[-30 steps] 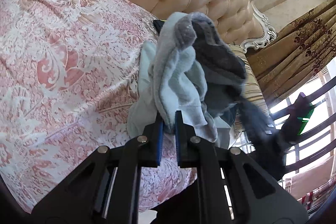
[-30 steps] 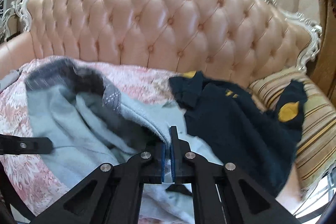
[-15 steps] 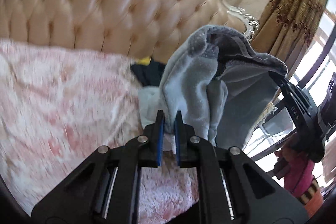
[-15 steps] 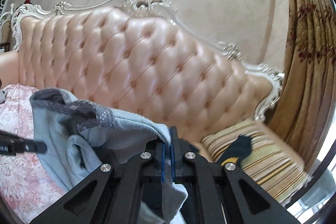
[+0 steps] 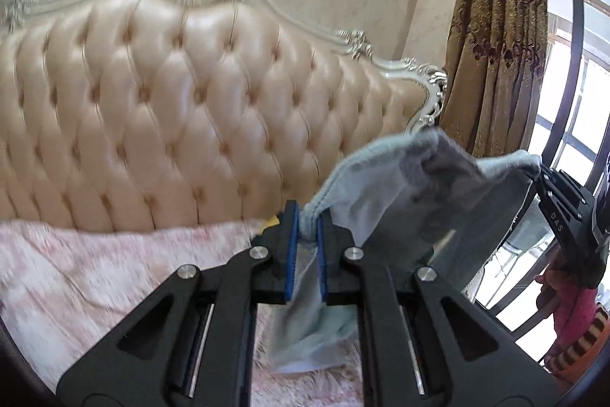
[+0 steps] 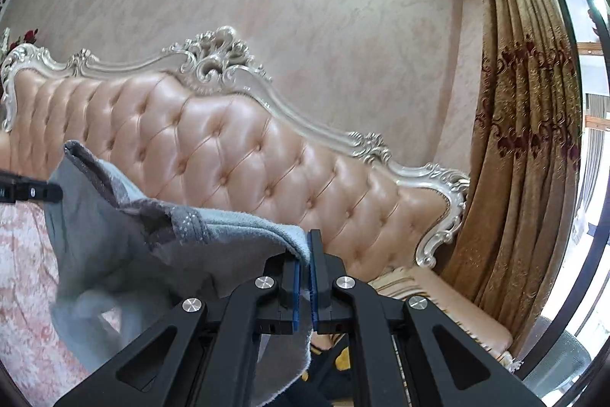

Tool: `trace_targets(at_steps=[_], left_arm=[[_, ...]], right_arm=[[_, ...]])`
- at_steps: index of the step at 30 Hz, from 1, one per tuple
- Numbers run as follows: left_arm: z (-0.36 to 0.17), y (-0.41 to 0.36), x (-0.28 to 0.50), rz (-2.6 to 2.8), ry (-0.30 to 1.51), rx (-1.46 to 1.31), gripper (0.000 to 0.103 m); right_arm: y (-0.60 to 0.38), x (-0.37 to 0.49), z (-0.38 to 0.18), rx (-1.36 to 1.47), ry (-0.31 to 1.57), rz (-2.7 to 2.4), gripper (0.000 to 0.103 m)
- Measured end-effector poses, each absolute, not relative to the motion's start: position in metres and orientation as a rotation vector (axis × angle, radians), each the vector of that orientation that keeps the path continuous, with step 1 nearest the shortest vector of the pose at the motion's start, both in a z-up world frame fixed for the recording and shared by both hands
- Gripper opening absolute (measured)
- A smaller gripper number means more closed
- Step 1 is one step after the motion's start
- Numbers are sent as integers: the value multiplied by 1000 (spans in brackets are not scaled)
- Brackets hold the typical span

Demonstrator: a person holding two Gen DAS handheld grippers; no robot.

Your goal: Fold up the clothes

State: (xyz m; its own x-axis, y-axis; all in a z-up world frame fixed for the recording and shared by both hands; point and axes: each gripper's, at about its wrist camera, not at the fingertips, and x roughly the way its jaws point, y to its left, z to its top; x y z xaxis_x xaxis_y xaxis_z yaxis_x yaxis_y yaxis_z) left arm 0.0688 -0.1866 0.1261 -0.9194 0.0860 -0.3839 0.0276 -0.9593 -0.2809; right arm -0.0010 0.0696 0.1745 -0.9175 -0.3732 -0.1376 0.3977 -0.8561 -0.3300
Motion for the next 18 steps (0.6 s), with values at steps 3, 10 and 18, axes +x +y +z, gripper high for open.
trace_targets(at_steps=[3, 10, 18], left_arm=[[141, -190, 76, 3035, -397, -581, 11], [174, -197, 93, 3072, -292, -480, 11], [216, -208, 122, 3101, -201, -351, 11]], right_arm=[[72, 2, 184, 75, 500, -2693, 4], [71, 19, 195, 27, 551, -2671, 4], [70, 54, 215, -58, 645, -2599, 4]])
